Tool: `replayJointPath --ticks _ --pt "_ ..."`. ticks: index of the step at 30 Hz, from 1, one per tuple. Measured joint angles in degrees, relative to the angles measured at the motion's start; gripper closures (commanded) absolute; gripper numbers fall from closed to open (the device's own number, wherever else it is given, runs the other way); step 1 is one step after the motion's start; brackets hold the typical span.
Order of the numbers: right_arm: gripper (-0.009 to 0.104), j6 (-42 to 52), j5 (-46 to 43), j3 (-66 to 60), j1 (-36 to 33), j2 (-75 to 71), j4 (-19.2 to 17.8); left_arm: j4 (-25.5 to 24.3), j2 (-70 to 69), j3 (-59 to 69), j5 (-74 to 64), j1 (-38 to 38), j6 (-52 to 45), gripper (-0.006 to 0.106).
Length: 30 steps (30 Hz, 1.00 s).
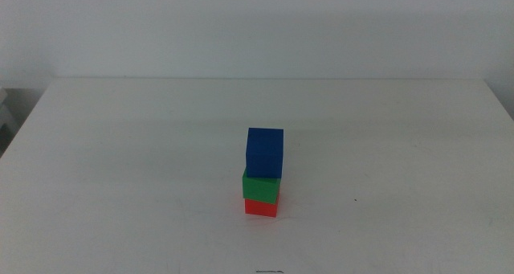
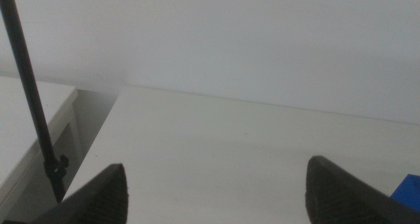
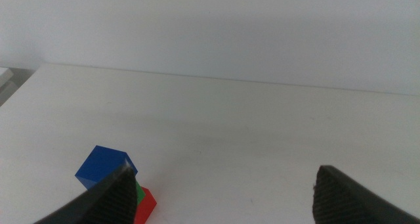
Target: Stack red cubes first, then green, then blue cubes in a specific spot.
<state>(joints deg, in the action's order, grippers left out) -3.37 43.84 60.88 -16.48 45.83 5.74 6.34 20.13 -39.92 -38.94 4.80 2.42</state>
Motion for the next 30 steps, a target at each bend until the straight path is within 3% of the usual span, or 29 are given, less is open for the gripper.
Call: replayJointPath --ticks 4,10,16,30 --pt "0.017 0.0 -0.07 -0.55 0.7 -1.31 -1.0 0.0 0.0 0.02 0.0 0.0 0.0 0.009" --pt "0.017 0.0 -6.4 -10.31 7.73 -8.77 -7.6 0.0 -2.91 2.64 4.14 0.0 0.0 0.009" --pt "0.017 0.0 -15.09 -27.81 14.31 -21.08 -7.31 0.0 -9.56 13.83 12.91 0.0 0.04 0.009" --pt "0.017 0.0 -18.65 -56.28 14.72 -46.25 -10.12 0.0 -20.76 38.56 24.35 0.0 0.04 0.009"
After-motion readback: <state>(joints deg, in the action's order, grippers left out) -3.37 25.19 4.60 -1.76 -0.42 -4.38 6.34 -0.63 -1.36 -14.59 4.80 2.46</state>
